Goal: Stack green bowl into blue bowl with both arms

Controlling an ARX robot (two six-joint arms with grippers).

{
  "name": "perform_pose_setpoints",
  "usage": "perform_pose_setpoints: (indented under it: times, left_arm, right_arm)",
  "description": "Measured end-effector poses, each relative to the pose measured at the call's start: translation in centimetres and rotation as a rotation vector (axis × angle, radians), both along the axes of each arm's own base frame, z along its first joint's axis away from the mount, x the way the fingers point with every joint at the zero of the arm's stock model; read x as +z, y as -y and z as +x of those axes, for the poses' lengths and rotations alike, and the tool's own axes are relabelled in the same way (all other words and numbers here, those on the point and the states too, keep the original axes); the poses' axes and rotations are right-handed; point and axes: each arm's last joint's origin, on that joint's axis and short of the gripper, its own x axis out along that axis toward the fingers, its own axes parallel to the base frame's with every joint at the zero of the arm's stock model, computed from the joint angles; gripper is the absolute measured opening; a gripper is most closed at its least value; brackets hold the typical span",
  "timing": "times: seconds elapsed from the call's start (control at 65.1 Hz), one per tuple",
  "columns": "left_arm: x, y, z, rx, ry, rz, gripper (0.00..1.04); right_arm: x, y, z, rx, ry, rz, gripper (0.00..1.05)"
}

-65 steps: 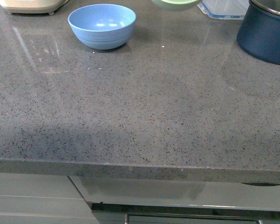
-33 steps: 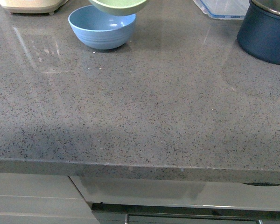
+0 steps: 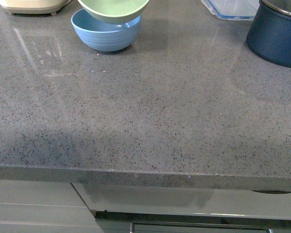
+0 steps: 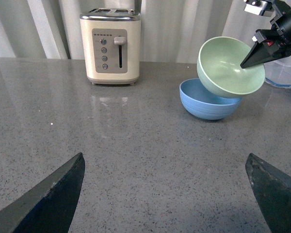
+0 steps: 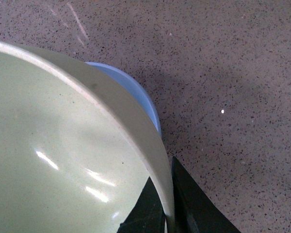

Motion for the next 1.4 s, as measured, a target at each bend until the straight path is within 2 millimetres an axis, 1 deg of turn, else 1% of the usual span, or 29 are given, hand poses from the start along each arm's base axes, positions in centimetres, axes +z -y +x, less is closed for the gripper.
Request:
perform_pose_setpoints:
  times: [0.169, 0.261, 0.415, 0.645, 0.707, 0.753, 0.799, 0.83, 0.845, 0.937, 0.999, 1.029, 1.045, 1.06, 1.122, 1.214, 1.306, 1.398]
  left_arm:
    - [0.0, 0.0, 0.0, 0.000, 0.000, 0.000, 0.98]
    - [0.0, 0.0, 0.0, 0.000, 0.000, 0.000, 0.98]
    - [0.0, 0.0, 0.0, 0.000, 0.000, 0.000, 0.98]
    - [0.0, 0.0, 0.0, 0.000, 0.000, 0.000, 0.98]
    - [0.0, 0.0, 0.0, 0.000, 0.000, 0.000, 0.98]
    - [0.0, 0.0, 0.0, 0.000, 0.000, 0.000, 0.98]
    - [0.0, 0.0, 0.0, 0.000, 0.000, 0.000, 0.98]
    - [0.0, 0.0, 0.0, 0.000, 0.000, 0.000, 0.98]
    - [0.0, 0.0, 0.0, 0.000, 0.000, 0.000, 0.98]
    - [0.0, 0.0, 0.0, 0.000, 0.000, 0.000, 0.98]
    - [0.0, 0.0, 0.0, 0.000, 0.000, 0.000, 0.98]
    - [0.0, 0.0, 0.0, 0.000, 0.000, 0.000, 0.98]
    - [0.0, 0.0, 0.0, 0.000, 0.000, 0.000, 0.98]
    - [0.0, 0.0, 0.0, 0.000, 0.000, 0.000, 0.98]
    - [0.0, 0.0, 0.0, 0.000, 0.000, 0.000, 0.98]
    - [0.0, 0.0, 0.0, 0.000, 0.000, 0.000, 0.98]
    - [0.0, 0.0, 0.0, 0.000, 0.000, 0.000, 0.98]
    - [0.0, 0.0, 0.0, 0.000, 0.000, 0.000, 0.98]
  right_arm:
    - [-0.5, -0.6, 0.3, 0.011, -0.006, -0.004, 0.01]
    - [-0.9, -1.3, 0.3, 0.023, -0.008, -0.004, 0.01]
    - [-1.0, -1.8, 0.3, 0.039, -0.008, 0.003, 0.01]
    - [-0.6, -2.1, 0.2, 0.044, -0.001, 0.024, 0.34]
    - [-0.8, -2.0, 0.4, 0.038, 0.007, 0.027, 0.44]
    - [-0.9, -1.9, 0.4, 0.033, 0.005, 0.027, 0.49]
    - [-1.1, -1.7, 0.5, 0.021, 0.005, 0.026, 0.58]
    - [-1.2, -1.5, 0.5, 0.018, 0.004, 0.026, 0.62]
    - [-1.2, -1.4, 0.5, 0.015, 0.004, 0.025, 0.65]
    - [-1.1, -0.6, 0.3, -0.005, 0.005, 0.024, 0.78]
    - [-0.5, 0.2, 0.0, -0.023, 0.017, 0.035, 0.88]
    - [-0.3, 0.6, -0.2, -0.030, 0.022, 0.038, 0.92]
    - [0.1, 1.1, -0.6, -0.042, 0.030, 0.044, 0.96]
    - [0.4, 1.5, -0.8, -0.051, 0.034, 0.048, 0.97]
    - [2.0, 3.2, -2.3, -0.080, 0.056, 0.069, 0.94]
    - [3.2, 5.1, -4.0, -0.109, 0.068, 0.084, 0.95]
    - [4.0, 7.0, -5.8, -0.144, 0.078, 0.096, 0.95]
    - [4.3, 8.9, -7.5, -0.189, 0.082, 0.098, 0.95]
